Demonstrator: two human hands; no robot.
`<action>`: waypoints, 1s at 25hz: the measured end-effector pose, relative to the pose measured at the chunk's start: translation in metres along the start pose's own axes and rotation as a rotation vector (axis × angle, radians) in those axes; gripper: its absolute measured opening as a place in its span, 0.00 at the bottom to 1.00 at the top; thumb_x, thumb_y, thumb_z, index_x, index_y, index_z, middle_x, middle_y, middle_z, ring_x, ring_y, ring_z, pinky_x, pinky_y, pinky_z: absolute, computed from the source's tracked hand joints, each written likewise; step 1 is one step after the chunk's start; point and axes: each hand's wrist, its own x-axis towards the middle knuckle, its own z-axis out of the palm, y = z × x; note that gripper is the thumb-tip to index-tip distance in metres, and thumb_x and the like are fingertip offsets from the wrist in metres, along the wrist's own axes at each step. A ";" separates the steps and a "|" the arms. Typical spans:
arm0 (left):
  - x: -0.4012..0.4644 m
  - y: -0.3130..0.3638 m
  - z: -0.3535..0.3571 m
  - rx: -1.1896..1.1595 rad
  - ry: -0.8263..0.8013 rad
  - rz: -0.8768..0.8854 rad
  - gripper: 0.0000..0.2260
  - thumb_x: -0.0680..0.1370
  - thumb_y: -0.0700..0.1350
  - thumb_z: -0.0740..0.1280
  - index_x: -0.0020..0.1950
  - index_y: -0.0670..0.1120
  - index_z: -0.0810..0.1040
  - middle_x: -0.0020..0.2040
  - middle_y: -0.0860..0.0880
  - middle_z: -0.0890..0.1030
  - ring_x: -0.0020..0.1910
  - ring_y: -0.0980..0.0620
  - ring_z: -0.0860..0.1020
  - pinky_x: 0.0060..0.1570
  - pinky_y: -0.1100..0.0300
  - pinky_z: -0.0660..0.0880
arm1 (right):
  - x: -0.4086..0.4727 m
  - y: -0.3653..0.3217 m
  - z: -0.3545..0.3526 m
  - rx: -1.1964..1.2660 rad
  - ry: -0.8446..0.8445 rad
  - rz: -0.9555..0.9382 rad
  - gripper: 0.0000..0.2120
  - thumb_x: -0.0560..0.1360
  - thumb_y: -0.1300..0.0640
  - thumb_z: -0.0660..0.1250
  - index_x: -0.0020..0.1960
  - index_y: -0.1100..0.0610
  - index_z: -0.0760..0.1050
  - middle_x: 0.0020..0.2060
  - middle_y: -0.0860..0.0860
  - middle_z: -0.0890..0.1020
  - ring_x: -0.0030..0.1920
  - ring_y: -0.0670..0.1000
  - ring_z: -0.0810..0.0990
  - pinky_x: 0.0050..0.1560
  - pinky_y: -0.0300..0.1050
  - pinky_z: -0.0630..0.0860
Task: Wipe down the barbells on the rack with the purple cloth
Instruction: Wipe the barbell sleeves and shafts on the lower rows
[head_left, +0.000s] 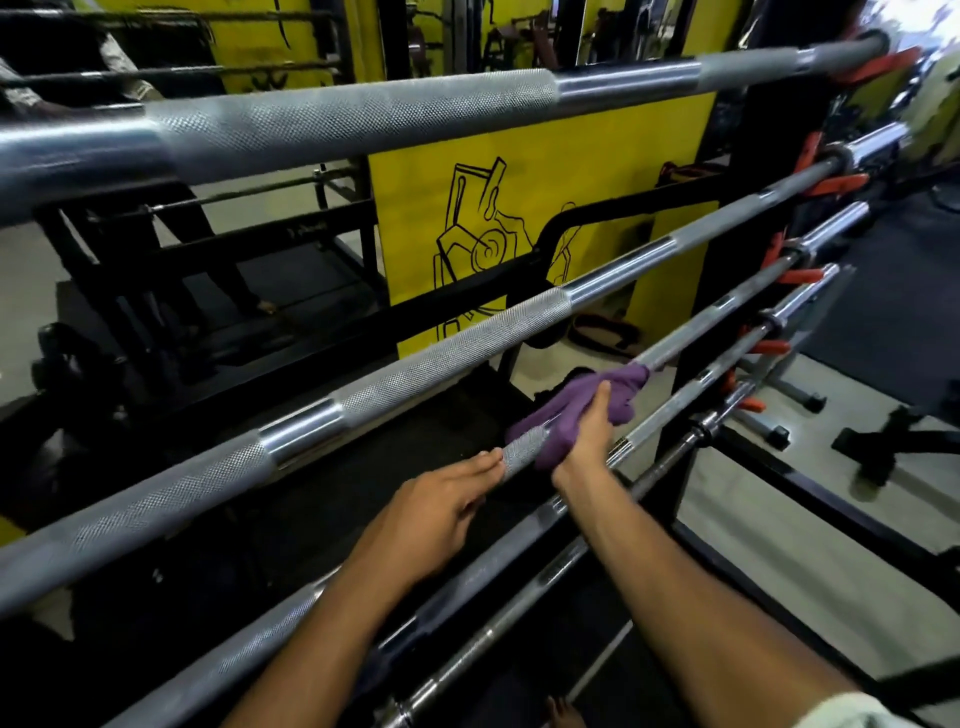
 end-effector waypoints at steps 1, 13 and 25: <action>0.000 0.000 0.000 -0.001 -0.005 0.002 0.23 0.77 0.36 0.68 0.70 0.52 0.76 0.72 0.60 0.72 0.70 0.64 0.69 0.70 0.65 0.67 | 0.000 0.013 0.002 -0.012 0.013 -0.002 0.30 0.76 0.27 0.56 0.48 0.55 0.72 0.39 0.51 0.78 0.38 0.52 0.79 0.37 0.39 0.76; -0.001 0.002 -0.003 0.023 -0.024 0.004 0.22 0.79 0.38 0.68 0.72 0.53 0.75 0.73 0.61 0.70 0.71 0.65 0.67 0.69 0.60 0.70 | 0.028 0.004 -0.037 -0.353 -0.159 -0.180 0.28 0.78 0.28 0.52 0.48 0.51 0.75 0.50 0.56 0.83 0.51 0.58 0.82 0.53 0.47 0.76; -0.166 -0.016 -0.089 0.251 -0.028 -0.082 0.29 0.78 0.45 0.54 0.79 0.60 0.61 0.78 0.61 0.63 0.74 0.62 0.65 0.70 0.65 0.65 | -0.056 0.024 -0.058 -1.268 -0.224 -1.321 0.38 0.81 0.33 0.41 0.78 0.57 0.65 0.77 0.55 0.66 0.80 0.56 0.56 0.79 0.62 0.47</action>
